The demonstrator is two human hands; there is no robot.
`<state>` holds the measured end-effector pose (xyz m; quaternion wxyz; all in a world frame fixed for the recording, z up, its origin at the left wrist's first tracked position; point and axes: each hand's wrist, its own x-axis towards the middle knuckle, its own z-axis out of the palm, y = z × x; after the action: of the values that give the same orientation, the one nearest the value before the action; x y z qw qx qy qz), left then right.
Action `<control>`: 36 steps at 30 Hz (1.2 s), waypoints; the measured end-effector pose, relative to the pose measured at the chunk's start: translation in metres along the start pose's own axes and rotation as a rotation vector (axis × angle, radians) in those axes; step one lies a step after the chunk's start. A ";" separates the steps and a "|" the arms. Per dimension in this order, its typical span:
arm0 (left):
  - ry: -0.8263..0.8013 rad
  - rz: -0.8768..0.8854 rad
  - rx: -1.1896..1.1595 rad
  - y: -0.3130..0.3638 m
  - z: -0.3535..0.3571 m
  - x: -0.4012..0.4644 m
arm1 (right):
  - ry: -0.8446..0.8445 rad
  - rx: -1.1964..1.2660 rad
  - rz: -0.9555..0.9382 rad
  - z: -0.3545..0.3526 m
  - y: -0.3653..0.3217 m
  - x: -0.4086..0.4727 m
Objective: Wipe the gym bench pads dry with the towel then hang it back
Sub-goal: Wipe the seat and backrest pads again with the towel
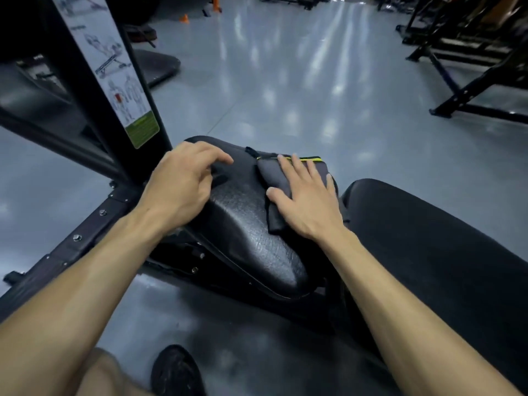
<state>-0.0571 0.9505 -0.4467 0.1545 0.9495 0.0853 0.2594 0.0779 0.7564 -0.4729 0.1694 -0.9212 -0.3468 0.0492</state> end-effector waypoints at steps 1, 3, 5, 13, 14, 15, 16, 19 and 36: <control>0.012 -0.005 -0.004 -0.002 -0.001 0.002 | 0.020 -0.019 -0.058 0.004 -0.007 -0.021; 0.026 0.010 -0.014 -0.002 -0.001 0.005 | 0.053 -0.066 -0.172 0.012 -0.019 -0.074; 0.017 0.049 -0.021 0.002 0.003 0.007 | 0.052 -0.078 -0.223 0.020 -0.022 -0.111; -0.008 0.069 -0.099 -0.007 0.002 0.012 | 0.053 0.099 -0.024 0.010 -0.003 -0.081; -0.004 0.055 -0.105 -0.012 0.001 0.011 | 0.055 0.139 0.035 0.005 0.005 -0.068; 0.003 0.032 -0.112 -0.018 -0.001 0.010 | 0.059 0.175 0.089 0.000 0.012 -0.053; 0.013 0.001 -0.116 -0.024 -0.003 0.008 | 0.057 0.197 0.134 -0.004 0.018 -0.038; 0.041 -0.066 -0.101 -0.040 -0.009 0.003 | 0.047 0.193 0.216 -0.011 0.028 0.007; 0.113 -0.078 -0.144 -0.069 -0.020 -0.010 | 0.048 0.058 -0.170 0.008 -0.040 0.024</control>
<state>-0.0810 1.0180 -0.4586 0.2275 0.9157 0.1120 0.3118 0.0689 0.8026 -0.4662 0.2079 -0.8841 -0.4179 0.0228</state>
